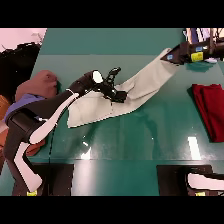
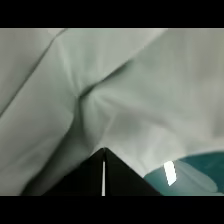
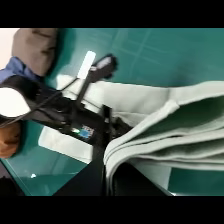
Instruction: Fold the shirts.
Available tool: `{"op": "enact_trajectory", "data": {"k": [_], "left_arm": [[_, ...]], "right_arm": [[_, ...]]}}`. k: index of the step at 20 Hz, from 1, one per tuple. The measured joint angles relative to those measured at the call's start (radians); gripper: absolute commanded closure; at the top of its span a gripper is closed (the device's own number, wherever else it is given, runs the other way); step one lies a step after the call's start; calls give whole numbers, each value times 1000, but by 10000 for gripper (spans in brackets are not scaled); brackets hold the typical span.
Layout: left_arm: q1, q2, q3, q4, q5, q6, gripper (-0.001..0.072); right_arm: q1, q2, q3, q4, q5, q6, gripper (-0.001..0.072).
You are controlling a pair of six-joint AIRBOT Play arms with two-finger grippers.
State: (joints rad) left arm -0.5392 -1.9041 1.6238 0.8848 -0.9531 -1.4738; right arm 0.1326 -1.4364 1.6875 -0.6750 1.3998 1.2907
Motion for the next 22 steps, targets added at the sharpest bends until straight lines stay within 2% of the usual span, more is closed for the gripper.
{"op": "enact_trajectory", "data": {"k": [4, 9, 13, 17, 18, 19, 20, 21, 22], "left_arm": [[0, -8, 8, 0, 26, -14, 684], [79, 38, 39, 45, -38, -23, 684], [225, 199, 50, 207, -95, -45, 683], [417, 402, 53, 344, -158, -48, 683], [463, 449, 53, 366, -175, -47, 683], [500, 489, 54, 375, -186, -44, 683], [539, 525, 55, 388, -203, -43, 682], [571, 553, 55, 398, -215, -42, 683], [600, 577, 55, 406, -230, -38, 682]], "right_arm": [[106, 2, 51, 2, -32, 7, 694], [211, 0, 69, 2, -79, 3, 694], [311, -39, 73, 51, -122, -28, 693], [469, -158, 104, 149, -212, -102, 688], [518, -204, 131, 169, -237, -118, 568], [562, -250, 160, 177, -252, -129, 251], [605, -300, 196, 185, -267, -138, 66], [640, -346, 233, 189, -274, -147, 58], [666, -386, 267, 192, -272, -151, 98]]}}
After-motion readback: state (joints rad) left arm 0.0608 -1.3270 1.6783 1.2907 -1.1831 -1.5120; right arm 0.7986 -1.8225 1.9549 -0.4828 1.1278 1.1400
